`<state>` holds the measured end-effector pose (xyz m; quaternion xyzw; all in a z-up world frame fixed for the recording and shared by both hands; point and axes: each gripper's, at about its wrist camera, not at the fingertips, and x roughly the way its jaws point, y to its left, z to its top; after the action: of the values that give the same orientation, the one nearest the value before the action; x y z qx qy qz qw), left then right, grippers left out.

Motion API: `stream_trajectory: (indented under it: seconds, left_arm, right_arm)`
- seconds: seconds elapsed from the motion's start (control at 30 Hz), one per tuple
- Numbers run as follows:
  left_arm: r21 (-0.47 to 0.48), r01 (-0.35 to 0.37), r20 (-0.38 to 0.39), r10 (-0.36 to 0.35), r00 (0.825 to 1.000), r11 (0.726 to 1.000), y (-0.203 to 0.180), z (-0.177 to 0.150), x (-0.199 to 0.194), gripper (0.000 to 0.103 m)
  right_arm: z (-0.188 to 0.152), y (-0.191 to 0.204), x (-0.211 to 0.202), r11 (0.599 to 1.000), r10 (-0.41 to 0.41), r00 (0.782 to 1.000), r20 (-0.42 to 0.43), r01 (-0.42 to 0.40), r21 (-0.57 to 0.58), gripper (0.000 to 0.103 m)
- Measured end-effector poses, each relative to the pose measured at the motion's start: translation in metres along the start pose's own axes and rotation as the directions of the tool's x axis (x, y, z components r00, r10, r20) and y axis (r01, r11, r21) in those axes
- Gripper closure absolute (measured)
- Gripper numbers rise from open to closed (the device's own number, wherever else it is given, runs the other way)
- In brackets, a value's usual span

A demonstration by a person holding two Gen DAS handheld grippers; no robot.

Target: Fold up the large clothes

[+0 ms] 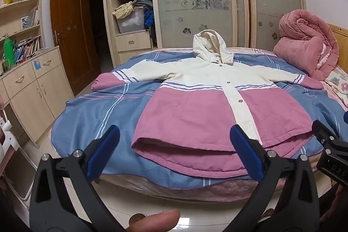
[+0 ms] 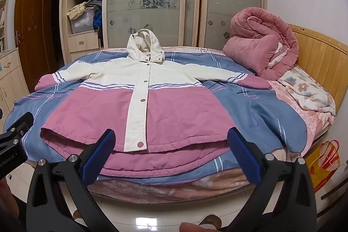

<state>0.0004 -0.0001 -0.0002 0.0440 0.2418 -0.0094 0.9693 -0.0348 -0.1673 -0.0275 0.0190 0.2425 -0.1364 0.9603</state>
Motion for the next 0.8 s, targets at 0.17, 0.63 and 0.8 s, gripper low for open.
stream_trajectory:
  seconds: [0.17, 0.63, 0.8]
  left_arm:
    - [-0.012, -0.004, 0.0, 0.004, 1.0, 1.0, 0.004, 0.001, 0.001, 0.002]
    - [0.011, 0.072, -0.036, -0.072, 0.997, 0.997, -0.004, -0.008, 0.012, 0.002]
    - [0.038, 0.059, -0.058, -0.057, 0.997, 0.998, -0.01, -0.009, 0.017, 0.002]
  right_arm:
    - [0.0, 0.0, 0.0, 1.0, 0.0, 1.0, -0.002, 0.0, -0.001, 0.001]
    - [-0.001, 0.002, 0.003, 1.0, 0.004, 1.0, -0.006, -0.004, 0.003, 0.001]
    - [0.0, 0.002, 0.001, 1.0, 0.003, 1.0, -0.006, -0.003, 0.004, 0.001]
